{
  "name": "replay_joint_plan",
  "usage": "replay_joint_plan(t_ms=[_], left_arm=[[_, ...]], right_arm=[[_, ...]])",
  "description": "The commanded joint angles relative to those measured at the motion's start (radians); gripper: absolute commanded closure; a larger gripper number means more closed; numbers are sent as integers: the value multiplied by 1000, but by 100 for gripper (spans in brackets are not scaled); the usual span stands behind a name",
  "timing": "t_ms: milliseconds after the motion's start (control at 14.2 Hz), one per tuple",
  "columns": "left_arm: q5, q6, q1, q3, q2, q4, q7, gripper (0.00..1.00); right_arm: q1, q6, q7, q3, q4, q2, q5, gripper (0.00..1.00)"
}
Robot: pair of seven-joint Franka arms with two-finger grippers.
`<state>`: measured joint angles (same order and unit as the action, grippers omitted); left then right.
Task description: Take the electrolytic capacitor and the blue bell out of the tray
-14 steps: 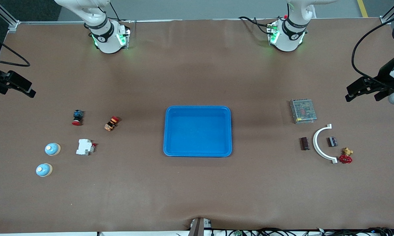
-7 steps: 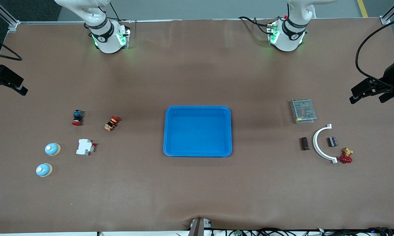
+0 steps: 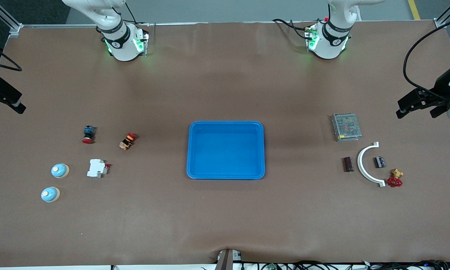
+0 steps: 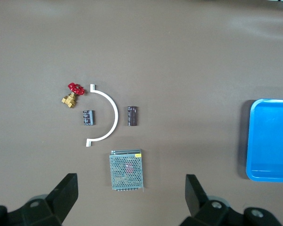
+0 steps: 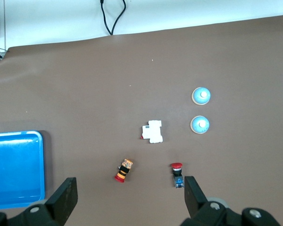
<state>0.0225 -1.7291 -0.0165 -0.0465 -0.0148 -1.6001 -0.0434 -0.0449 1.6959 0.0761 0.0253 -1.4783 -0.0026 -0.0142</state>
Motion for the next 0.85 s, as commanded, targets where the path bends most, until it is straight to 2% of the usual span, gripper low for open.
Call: replay_joint_plan(t_ms=[0, 776], left_arm=[[7, 5, 0, -9, -7, 16, -7, 0], [2, 2, 0, -12, -8, 16, -6, 0]], right_arm=[[19, 11, -3, -8, 1, -10, 13, 0], [22, 47, 13, -8, 0, -7, 10, 0]])
